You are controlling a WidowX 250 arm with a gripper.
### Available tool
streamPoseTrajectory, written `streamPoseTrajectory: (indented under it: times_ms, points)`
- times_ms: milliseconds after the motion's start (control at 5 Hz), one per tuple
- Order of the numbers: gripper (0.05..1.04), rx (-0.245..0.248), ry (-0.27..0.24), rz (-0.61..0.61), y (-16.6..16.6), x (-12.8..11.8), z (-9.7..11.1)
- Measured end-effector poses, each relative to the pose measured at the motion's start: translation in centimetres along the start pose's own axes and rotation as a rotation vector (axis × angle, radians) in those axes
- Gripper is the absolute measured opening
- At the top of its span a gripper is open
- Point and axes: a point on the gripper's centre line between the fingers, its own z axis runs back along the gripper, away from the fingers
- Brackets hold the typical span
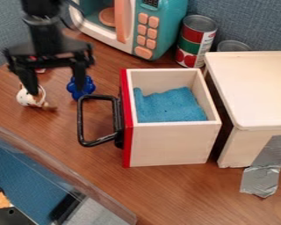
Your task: Put the cow in the drawer
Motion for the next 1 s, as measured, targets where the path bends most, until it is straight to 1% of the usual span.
streamPoseTrajectory:
  times_ms: [200,400,600,800,1000]
  points:
    - [1.0,0.031,-0.034,0.059,1.5,1.4,-0.9]
    - [1.0,0.073,-0.062,0.126,2.8,2.9,-2.6]
    - [1.0,0.077,-0.082,0.174,3.3,4.5,-2.6]
    - [1.0,0.089,-0.085,0.247,4.7,6.4,-3.3]
    - [1.0,0.122,-0.058,0.271,5.3,7.0,-4.7]
